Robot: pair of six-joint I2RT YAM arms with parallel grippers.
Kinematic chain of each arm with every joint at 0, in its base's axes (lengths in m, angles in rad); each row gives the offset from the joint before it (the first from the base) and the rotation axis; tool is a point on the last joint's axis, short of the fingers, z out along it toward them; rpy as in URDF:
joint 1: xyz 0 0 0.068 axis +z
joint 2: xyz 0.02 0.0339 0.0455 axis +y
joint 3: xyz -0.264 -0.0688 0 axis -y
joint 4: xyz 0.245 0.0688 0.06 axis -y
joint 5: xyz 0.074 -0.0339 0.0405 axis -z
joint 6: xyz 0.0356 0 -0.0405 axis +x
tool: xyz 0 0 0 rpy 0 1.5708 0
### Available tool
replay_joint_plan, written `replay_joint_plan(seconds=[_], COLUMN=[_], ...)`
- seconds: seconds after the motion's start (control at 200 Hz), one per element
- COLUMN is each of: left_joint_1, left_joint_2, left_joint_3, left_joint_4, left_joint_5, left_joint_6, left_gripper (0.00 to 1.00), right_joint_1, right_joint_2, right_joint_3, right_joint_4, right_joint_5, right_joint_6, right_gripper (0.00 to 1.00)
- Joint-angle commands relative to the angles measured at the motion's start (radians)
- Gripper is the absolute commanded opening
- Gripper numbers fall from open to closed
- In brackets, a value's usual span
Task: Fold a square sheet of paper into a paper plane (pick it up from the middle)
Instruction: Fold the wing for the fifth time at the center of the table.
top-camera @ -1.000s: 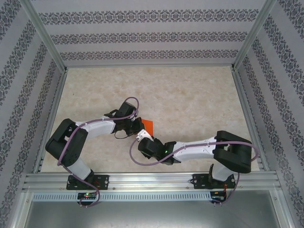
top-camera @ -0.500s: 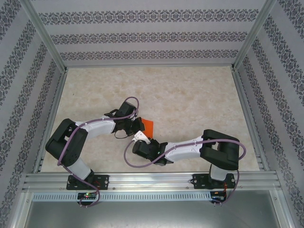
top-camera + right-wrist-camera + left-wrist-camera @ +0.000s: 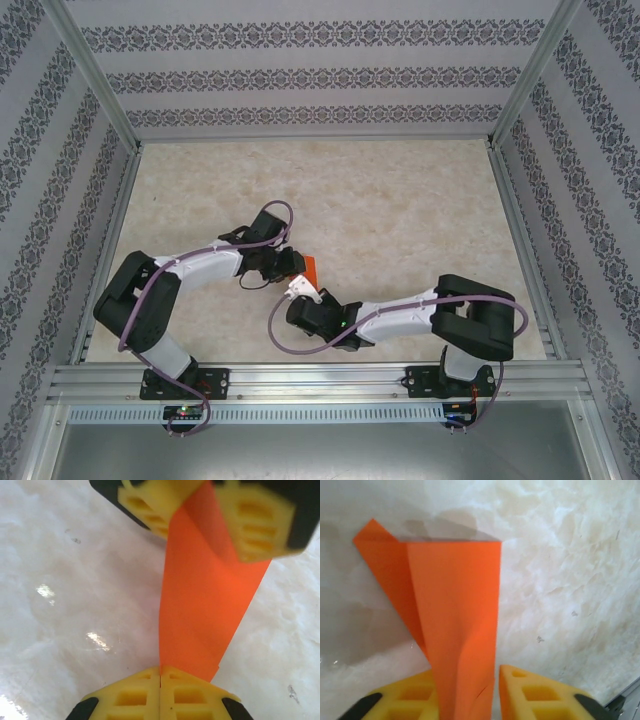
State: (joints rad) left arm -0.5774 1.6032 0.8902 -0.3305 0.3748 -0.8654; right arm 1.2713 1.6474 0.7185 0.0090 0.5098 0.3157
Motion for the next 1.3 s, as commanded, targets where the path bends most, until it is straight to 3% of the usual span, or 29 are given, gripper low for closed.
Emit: replay_joint_plan(seconds=[0.0, 0.22, 0.39, 0.699, 0.869, 1.059, 1.294], left_joint_1=[0.017, 0.019, 0.018, 0.017, 0.014, 0.002, -0.002], left_joint_2=[-0.079, -0.227, -0.353, -0.411, -0.385, -0.313, -0.238], left_joint_3=[0.044, -0.006, -0.07, -0.195, -0.219, -0.2, -0.186], left_joint_4=[-0.088, -0.133, -0.133, 0.068, 0.141, 0.165, 0.173], left_joint_5=[-0.065, -0.213, -0.281, -0.131, -0.063, -0.003, -0.022], left_joint_6=[0.051, 0.004, -0.018, -0.017, -0.011, 0.014, -0.009], left_gripper=[0.34, 0.47, 0.5, 0.47, 0.48, 0.49, 0.54], right_joint_1=[-0.044, -0.112, -0.156, -0.256, -0.277, -0.315, -0.356], right_joint_2=[-0.066, -0.055, -0.033, 0.075, 0.119, 0.142, 0.13], right_joint_3=[-0.083, -0.16, -0.191, -0.251, -0.277, -0.291, -0.299], right_joint_4=[0.204, 0.399, 0.496, 0.759, 0.886, 0.951, 0.914], right_joint_5=[-0.136, -0.31, -0.407, -0.627, -0.655, -0.712, -0.763], right_joint_6=[0.051, 0.12, 0.205, 0.439, 0.53, 0.597, 0.625], right_gripper=[0.0, 0.0, 0.0, 0.0, 0.0, 0.0, 0.0])
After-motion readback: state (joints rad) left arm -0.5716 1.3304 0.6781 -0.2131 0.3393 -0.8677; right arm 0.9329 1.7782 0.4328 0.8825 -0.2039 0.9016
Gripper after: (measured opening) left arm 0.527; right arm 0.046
